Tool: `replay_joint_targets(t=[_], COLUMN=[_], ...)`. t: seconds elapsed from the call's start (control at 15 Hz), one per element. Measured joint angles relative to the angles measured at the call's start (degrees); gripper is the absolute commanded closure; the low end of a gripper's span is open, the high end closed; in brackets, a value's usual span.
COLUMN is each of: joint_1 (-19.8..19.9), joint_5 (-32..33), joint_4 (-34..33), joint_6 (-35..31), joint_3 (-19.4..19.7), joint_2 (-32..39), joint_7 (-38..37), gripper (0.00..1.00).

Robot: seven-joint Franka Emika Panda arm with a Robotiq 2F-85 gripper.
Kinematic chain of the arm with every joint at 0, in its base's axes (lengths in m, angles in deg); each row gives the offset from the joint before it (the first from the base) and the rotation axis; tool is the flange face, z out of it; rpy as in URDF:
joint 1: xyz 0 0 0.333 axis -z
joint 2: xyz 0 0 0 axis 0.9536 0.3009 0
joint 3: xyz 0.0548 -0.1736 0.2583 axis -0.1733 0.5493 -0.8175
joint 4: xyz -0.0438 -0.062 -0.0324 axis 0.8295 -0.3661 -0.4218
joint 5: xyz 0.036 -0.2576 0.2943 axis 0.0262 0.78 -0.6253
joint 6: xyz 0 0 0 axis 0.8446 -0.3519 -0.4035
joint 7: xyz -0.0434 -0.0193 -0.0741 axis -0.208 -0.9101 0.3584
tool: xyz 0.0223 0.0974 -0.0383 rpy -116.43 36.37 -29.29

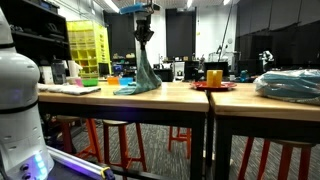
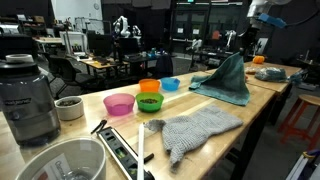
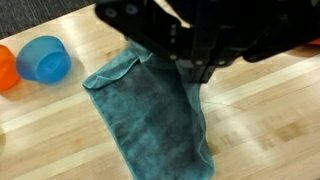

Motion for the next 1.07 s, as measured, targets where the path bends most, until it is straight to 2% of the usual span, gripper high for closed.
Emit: replay_joint_targets(t=[0.53, 1.07], joint_1=[3.7, 4.1], joint_5=[0.0, 0.0], joint_4=[-13.2, -15.2], joint_6=[4.6, 5.5], joint_3=[0.9, 1.0], joint_2=[10.4, 11.8], joint_7=[0.1, 0.1], gripper=[0.98, 0.98])
